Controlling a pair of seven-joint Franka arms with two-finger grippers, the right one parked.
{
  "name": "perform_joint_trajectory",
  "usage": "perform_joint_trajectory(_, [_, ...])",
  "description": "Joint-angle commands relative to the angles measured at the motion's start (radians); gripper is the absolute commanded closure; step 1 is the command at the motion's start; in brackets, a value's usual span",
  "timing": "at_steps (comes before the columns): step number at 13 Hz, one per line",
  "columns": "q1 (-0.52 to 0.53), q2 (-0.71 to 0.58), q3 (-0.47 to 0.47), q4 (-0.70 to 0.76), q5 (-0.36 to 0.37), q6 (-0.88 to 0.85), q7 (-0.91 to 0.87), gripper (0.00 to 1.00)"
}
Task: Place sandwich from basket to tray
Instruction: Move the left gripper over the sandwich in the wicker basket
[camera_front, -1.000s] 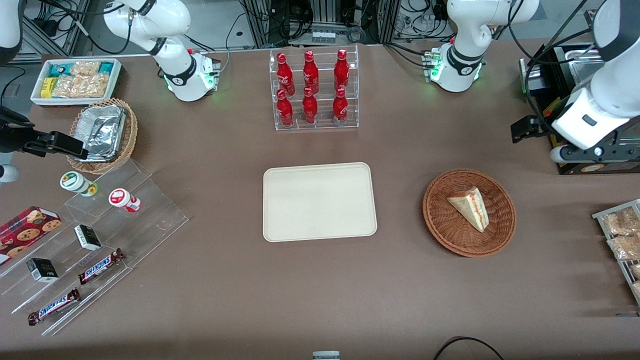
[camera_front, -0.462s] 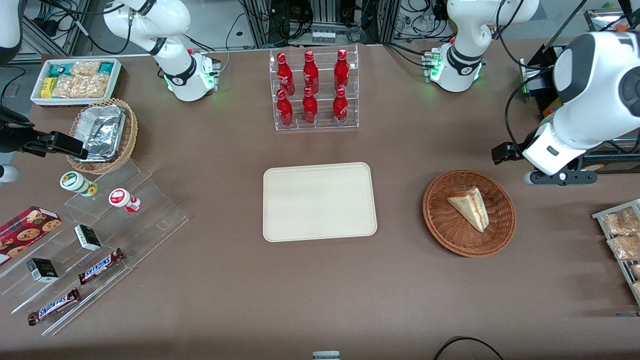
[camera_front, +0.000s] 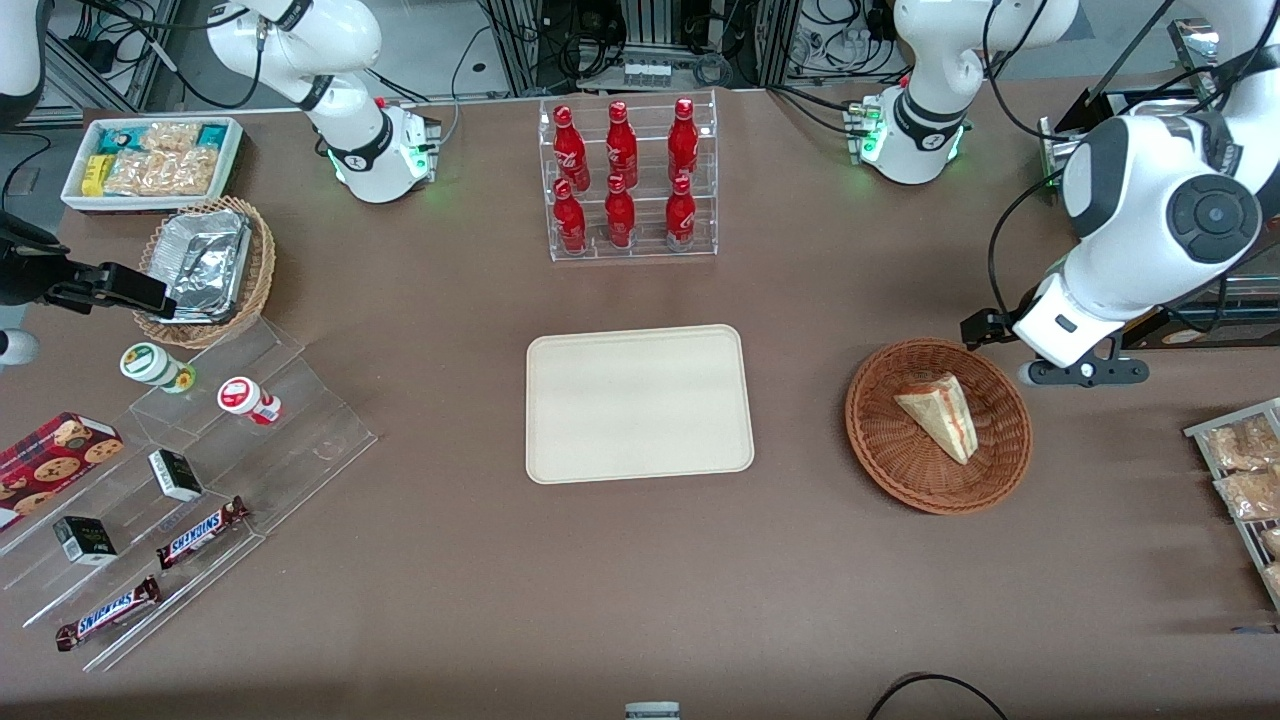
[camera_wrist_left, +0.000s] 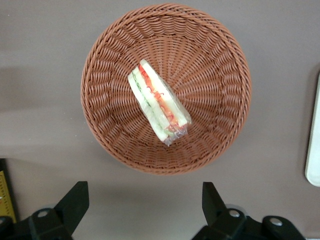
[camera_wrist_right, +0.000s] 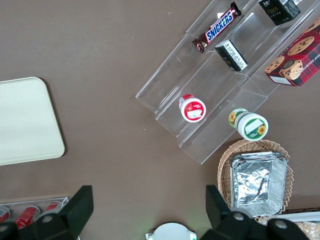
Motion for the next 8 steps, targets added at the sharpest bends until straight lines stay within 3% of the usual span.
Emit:
perform_joint_trajectory(1, [-0.003, -0.022, 0.002, -0.070, 0.015, 0.092, -0.124, 0.00])
perform_joint_trajectory(8, [-0.017, 0.079, -0.002, -0.110, 0.013, 0.267, -0.619, 0.00])
